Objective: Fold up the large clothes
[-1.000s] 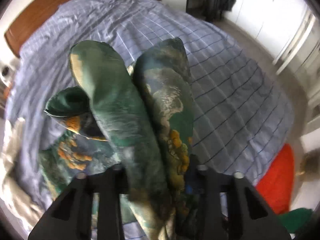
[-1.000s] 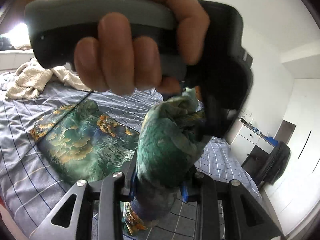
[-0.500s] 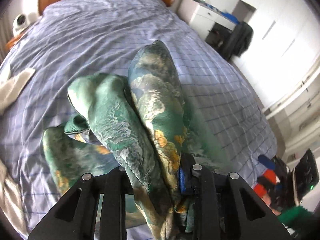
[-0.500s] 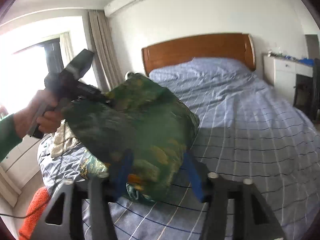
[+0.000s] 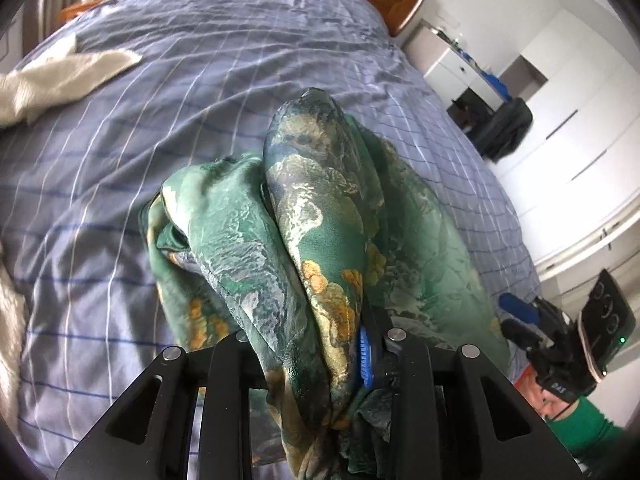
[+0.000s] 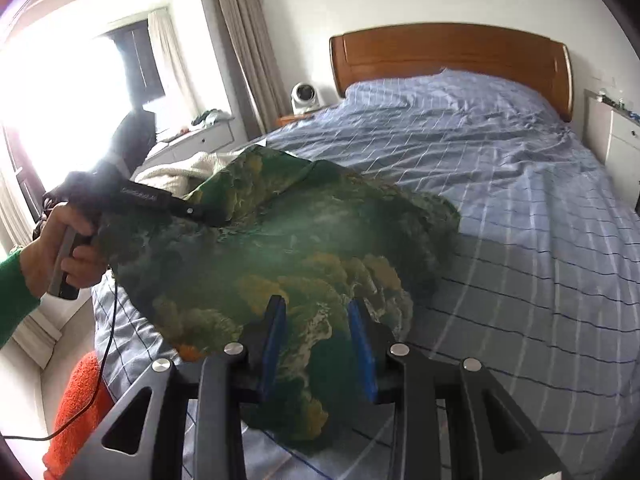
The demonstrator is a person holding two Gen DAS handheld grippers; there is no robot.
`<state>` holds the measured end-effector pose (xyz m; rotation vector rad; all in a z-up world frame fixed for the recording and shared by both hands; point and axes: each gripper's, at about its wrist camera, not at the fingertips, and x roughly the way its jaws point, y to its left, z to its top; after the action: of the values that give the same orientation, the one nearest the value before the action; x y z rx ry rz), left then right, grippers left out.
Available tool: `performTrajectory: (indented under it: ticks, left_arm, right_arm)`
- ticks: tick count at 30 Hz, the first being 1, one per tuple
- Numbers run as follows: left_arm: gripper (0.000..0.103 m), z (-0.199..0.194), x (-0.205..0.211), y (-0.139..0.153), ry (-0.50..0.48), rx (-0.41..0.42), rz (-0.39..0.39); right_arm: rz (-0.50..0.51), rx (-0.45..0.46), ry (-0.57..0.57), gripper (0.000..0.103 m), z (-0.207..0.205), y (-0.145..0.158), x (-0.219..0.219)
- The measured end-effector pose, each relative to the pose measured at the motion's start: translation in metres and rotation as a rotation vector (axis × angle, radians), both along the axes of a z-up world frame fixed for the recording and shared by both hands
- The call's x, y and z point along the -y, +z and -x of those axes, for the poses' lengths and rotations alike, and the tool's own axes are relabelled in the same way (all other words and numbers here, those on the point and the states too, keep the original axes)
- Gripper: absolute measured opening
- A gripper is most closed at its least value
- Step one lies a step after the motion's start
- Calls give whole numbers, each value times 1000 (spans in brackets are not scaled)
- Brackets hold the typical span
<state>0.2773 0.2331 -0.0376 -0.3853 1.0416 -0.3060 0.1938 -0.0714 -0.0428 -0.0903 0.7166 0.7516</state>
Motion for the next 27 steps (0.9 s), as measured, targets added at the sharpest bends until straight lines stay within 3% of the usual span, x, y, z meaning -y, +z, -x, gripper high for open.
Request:
performTrajectory:
  ticks: [6, 10, 15, 17, 19, 23, 27]
  left_arm:
    - [33, 6, -25, -49, 36, -55, 47]
    - [36, 7, -34, -71, 58, -64, 123]
    - [36, 8, -36, -68, 49, -50, 124]
    - [37, 8, -37, -69, 49, -47, 120]
    - [37, 9, -39, -72, 48, -45, 130]
    - [37, 11, -42, -75, 49, -40, 149]
    - [38, 13, -45, -77, 53, -36, 160]
  right_arm:
    - [73, -200, 39, 31, -19, -55, -28]
    - [75, -235, 20, 31, -18, -77, -33]
    - [122, -277, 34, 31, -21, -67, -39]
    - [122, -318, 35, 31, -28, -47, -44]
    - [85, -305, 46, 32, -36, -24, -50]
    - [7, -292, 85, 32, -72, 12, -90]
    - [1, -270, 151, 32, -111, 10, -151]
